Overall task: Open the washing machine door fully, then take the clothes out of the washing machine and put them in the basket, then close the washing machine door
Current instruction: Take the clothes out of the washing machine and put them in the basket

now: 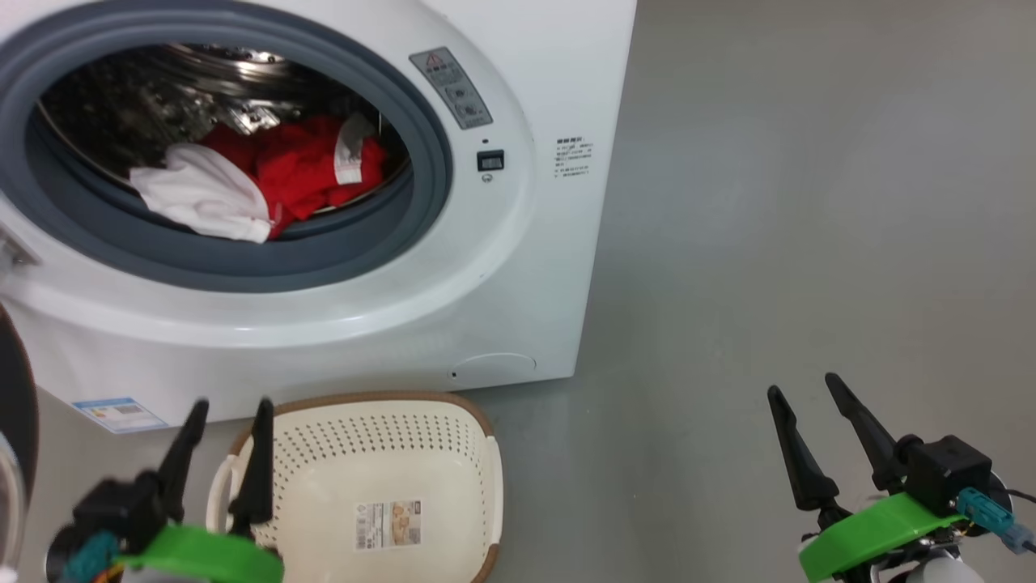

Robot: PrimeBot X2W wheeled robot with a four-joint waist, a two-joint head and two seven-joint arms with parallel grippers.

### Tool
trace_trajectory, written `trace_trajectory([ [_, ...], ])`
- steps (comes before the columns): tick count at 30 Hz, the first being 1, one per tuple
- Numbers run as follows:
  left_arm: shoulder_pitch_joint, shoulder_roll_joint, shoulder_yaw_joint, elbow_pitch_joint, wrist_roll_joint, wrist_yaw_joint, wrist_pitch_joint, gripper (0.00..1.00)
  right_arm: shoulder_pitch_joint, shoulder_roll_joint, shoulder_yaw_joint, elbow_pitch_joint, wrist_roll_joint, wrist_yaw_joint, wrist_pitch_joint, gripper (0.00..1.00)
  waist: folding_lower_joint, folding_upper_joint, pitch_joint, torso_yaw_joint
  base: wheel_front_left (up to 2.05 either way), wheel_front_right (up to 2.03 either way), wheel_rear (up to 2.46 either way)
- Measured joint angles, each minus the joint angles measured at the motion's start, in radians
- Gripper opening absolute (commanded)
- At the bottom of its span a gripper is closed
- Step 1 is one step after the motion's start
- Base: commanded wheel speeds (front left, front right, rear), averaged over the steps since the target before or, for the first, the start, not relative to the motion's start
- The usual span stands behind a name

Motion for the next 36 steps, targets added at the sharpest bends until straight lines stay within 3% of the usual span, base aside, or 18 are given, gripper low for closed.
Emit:
trace_trajectory([
  [10, -0.353, 0.015, -0.053, 0.260, 0.065, 0.000, 0.000, 1.00, -0.065, 0.024, 0.011, -0.004, 0.000, 0.000, 0.000, 1.00, 0.0000, 0.0000, 0.085, -0.023, 0.00, 0.00, 0.00],
  [19, -0.702, 0.078, -0.143, 0.564, 0.077, 0.000, 0.052, 1.00, -0.143, 0.050, 0.036, -0.010, 0.000, 0.000, 0.000, 1.00, 0.0001, 0.0000, 0.185, -0.066, 0.00, 0.00, 0.00],
  [36, -1.096, 0.142, -0.301, 0.870, 0.199, 0.000, 0.134, 1.00, -0.251, 0.068, 0.072, -0.023, 0.000, 0.000, 0.000, 1.00, 0.0001, 0.0000, 0.346, -0.115, 0.00, 0.00, 0.00],
])
